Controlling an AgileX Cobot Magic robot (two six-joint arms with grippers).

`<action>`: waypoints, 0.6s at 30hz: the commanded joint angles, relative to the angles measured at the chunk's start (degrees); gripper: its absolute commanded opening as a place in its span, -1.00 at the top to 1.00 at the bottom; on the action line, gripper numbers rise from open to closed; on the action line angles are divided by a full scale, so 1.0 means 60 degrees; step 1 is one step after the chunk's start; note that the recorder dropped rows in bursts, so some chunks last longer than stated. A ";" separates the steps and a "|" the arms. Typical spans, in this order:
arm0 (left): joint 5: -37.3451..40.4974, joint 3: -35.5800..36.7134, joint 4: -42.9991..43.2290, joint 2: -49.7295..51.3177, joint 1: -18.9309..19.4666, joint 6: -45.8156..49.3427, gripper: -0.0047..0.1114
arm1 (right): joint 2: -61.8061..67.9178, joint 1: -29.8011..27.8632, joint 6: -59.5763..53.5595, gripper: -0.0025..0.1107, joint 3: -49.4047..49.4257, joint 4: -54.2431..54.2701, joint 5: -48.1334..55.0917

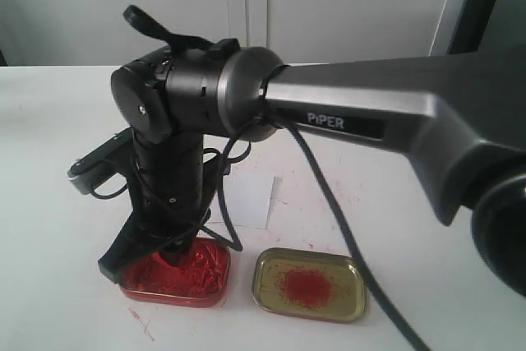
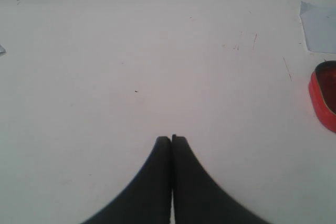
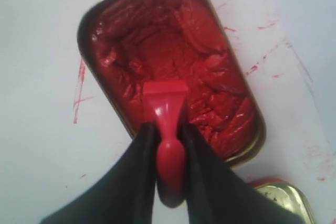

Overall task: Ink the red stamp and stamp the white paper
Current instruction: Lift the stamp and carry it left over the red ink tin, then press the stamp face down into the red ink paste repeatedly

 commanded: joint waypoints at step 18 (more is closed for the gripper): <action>0.0006 0.0069 -0.0105 -0.0030 0.0037 -0.0001 0.92 | 0.0659 0.0219 -0.0046 0.96 -0.0138 -0.0808 -0.0240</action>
